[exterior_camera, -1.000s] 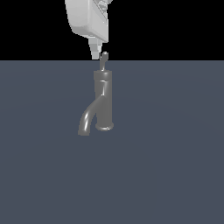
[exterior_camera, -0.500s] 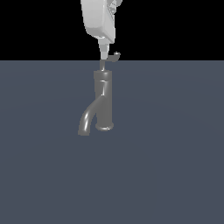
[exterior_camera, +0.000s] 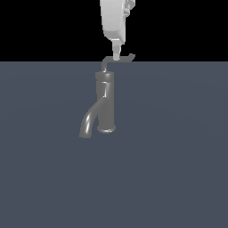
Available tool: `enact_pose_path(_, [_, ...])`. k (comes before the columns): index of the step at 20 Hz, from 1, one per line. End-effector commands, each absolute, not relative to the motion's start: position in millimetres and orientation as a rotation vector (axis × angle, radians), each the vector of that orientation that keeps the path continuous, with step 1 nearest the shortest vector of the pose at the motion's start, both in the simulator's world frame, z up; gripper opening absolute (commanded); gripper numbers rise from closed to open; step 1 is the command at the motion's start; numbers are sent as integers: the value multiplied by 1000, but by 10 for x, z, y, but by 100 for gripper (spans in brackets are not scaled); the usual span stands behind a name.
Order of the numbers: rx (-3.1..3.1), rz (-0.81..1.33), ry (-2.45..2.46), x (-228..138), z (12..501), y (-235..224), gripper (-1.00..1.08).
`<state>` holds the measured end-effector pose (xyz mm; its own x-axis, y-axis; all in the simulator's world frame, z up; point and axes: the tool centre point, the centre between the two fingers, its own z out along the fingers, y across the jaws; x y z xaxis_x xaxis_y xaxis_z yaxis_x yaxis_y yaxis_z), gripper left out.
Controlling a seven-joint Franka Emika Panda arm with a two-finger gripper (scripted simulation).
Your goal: Turn on the faucet by rotating a designated handle.
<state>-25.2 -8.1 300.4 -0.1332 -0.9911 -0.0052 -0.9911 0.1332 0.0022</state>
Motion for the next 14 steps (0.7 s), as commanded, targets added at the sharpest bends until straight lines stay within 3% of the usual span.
enact_pose_path(1, [-2000,0,2423,-215,3003,-486,-100])
enact_pose_path(2, [-2000,0,2423,-215,3003,-486,-100])
enact_pose_path(3, [-2068,9,2360,-218,3004,-114,-100])
enact_pose_path(14, [-2045,6,2381,48,3003,-288,-100])
